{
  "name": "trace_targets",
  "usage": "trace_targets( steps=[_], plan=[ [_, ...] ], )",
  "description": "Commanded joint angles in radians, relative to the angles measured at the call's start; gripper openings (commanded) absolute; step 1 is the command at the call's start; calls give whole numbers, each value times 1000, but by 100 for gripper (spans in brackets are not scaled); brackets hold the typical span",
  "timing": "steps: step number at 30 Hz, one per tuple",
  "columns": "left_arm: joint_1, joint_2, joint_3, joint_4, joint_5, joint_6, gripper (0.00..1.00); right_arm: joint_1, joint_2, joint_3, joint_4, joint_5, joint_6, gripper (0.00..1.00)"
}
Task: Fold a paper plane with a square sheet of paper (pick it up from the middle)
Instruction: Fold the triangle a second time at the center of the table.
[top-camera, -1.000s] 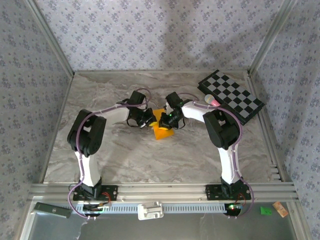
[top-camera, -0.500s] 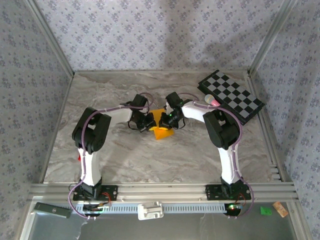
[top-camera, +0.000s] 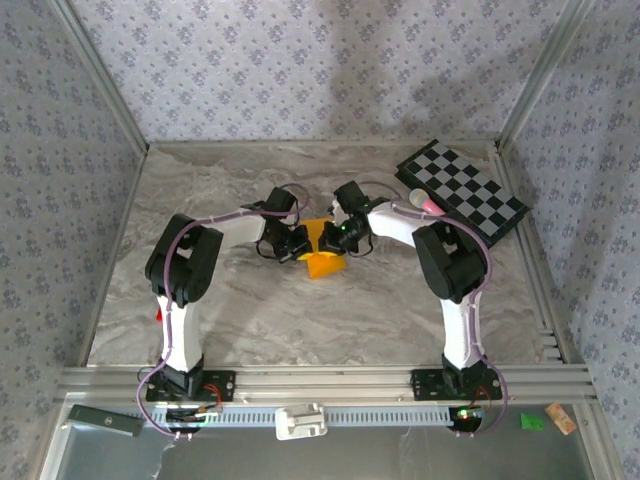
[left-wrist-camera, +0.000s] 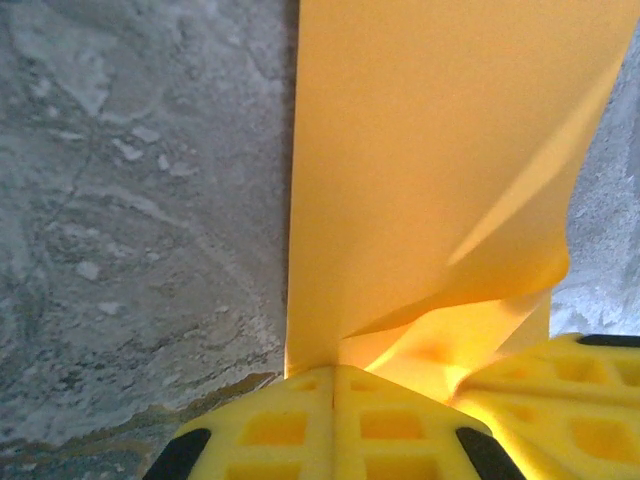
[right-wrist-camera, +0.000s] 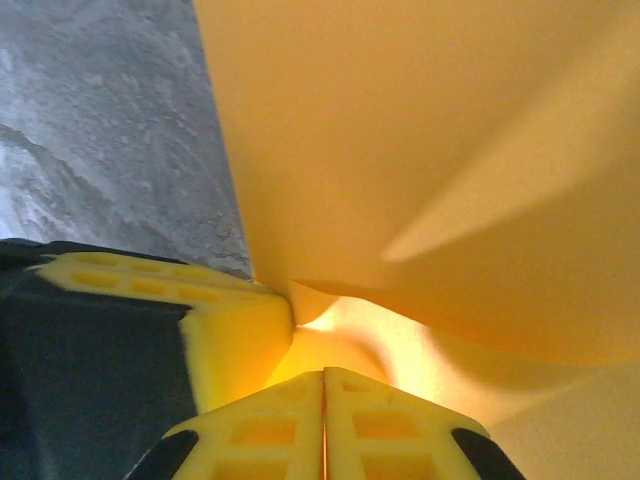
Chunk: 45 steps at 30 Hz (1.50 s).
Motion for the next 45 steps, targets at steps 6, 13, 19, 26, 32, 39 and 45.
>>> trace_targets(
  steps=[6,13,19,26,32,39,45],
  plan=[
    [-4,51,15,-77,-43,34,0,-13,5,-14,3,19,-32,9],
    [-5,52,16,-84,-51,29,0,-16,25,-31,-8,40,-37,9],
    [-6,57,13,-91,-61,25,0,-34,16,-97,10,48,-38,9],
    [-3,71,9,-111,-81,43,0,-68,-40,-154,64,40,-44,9],
    [-3,82,41,-112,-79,89,0,-56,-103,-112,91,19,-62,9],
    [-2,110,102,-136,-68,147,0,-16,-22,-39,78,15,-55,9],
    [-2,113,92,-140,-66,153,0,-23,16,-53,81,37,-46,8]
  ],
)
